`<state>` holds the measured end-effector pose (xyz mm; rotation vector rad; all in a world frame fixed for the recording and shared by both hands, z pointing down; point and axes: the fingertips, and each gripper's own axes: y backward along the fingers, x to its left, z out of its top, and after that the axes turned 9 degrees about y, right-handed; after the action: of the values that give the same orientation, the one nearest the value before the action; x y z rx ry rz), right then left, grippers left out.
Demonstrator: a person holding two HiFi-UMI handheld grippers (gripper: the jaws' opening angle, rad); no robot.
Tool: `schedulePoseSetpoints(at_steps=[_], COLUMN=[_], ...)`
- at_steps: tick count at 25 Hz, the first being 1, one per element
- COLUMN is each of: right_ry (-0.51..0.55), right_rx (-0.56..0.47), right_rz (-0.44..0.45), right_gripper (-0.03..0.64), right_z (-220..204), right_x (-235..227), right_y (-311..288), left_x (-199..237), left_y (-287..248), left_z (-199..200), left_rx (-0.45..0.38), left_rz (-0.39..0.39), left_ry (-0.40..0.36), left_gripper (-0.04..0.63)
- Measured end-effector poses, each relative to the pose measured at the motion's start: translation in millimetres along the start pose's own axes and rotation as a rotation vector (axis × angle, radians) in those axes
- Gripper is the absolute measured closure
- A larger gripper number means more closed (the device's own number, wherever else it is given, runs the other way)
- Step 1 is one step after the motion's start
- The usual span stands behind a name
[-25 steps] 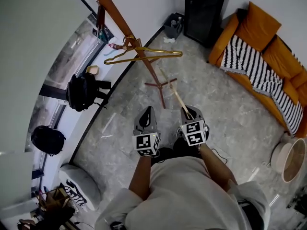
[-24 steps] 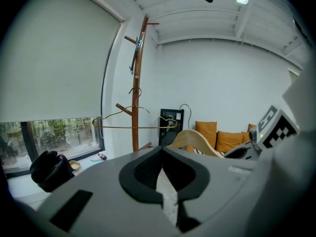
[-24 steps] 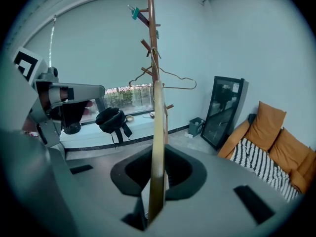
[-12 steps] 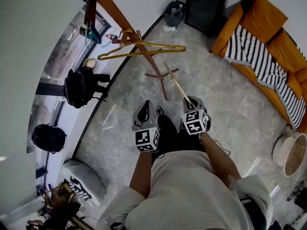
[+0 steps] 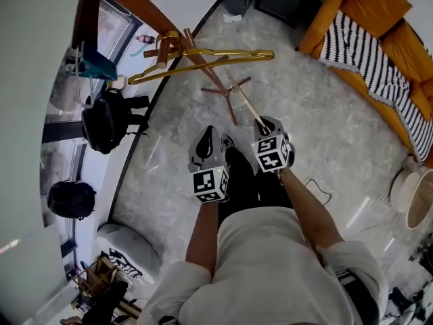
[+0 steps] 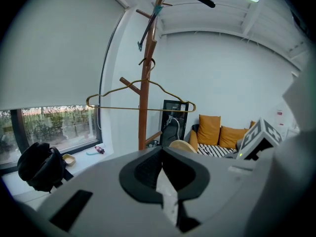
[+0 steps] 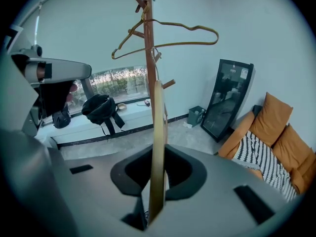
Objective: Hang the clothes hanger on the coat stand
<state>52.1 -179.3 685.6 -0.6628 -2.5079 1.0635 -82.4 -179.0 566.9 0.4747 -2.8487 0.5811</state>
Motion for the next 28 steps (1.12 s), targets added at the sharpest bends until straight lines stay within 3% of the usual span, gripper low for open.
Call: schedulePoseSetpoints(at_steps=[16,28], right_ry=[-0.057,-0.092], right_rx=[0.010,0.028], right_rz=[0.001,0.018], right_gripper=[0.581,0.581], right_z=[21,25], right_x=[-3,-1], right_y=[-62,-94], left_x=[42,57], left_y=[-67,-80], left_z=[-32,-57], left_rx=[0.070,0.144], left_rz=[-0.003,-0.001], left_ry=[0.018,0.024], left_gripper=[0.586,0.586])
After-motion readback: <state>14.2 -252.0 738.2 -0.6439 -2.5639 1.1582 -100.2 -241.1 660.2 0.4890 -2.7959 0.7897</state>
